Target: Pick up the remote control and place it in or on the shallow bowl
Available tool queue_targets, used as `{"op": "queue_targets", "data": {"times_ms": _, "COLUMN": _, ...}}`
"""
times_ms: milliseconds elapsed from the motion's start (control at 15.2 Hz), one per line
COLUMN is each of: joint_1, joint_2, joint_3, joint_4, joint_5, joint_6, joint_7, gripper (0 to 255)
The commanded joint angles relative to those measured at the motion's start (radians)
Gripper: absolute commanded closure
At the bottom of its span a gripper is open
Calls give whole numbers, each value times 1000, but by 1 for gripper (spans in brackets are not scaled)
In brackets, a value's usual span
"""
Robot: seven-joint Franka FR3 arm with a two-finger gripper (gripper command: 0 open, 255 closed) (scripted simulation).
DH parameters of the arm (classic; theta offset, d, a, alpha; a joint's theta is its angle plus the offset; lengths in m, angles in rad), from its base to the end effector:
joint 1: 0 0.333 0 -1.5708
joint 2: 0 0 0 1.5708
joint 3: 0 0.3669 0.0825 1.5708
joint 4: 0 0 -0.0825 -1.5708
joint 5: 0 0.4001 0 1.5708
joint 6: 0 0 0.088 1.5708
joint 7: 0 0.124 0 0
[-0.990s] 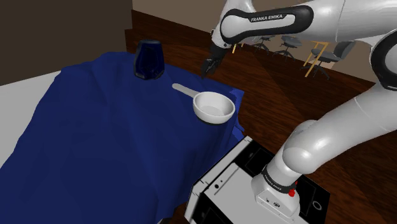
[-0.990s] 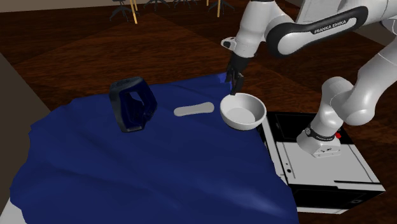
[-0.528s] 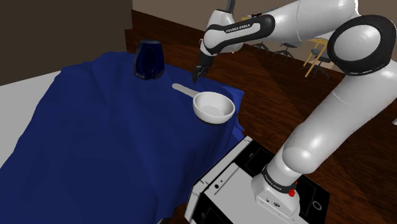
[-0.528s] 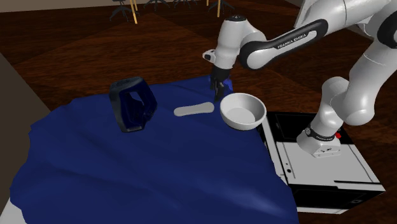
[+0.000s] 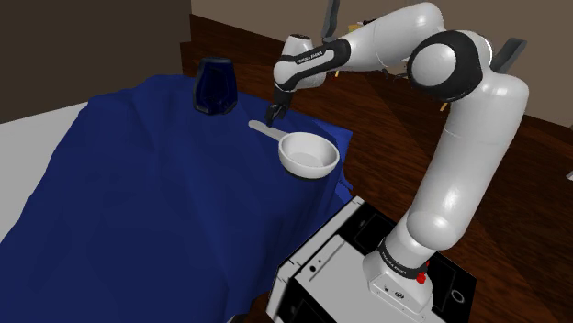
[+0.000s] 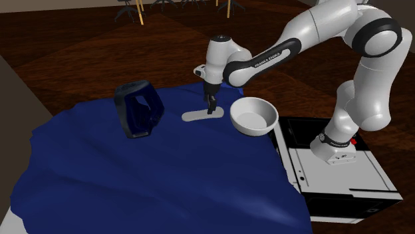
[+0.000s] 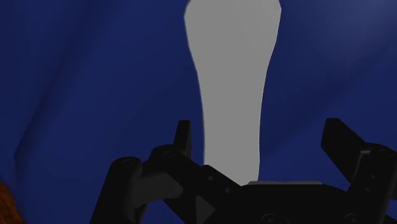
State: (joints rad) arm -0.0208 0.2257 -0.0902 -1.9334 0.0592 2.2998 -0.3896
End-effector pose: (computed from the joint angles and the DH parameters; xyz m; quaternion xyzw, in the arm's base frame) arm 0.6422 -0.0665 0.4089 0.9899 0.1224 0.0720 0.0045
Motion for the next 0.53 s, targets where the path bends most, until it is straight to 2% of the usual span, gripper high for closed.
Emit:
{"op": "queue_targets", "data": {"times_ms": 0, "joint_1": -7, "joint_2": 67, "joint_3": -1, "joint_4": 64, "joint_5": 4, "joint_6": 0, "joint_7": -16, "gripper": 0}}
{"op": "queue_targets", "data": {"times_ms": 462, "joint_1": -9, "joint_2": 128, "joint_3": 3, "joint_4": 53, "joint_5": 13, "joint_6": 71, "joint_7": -22, "gripper": 0}}
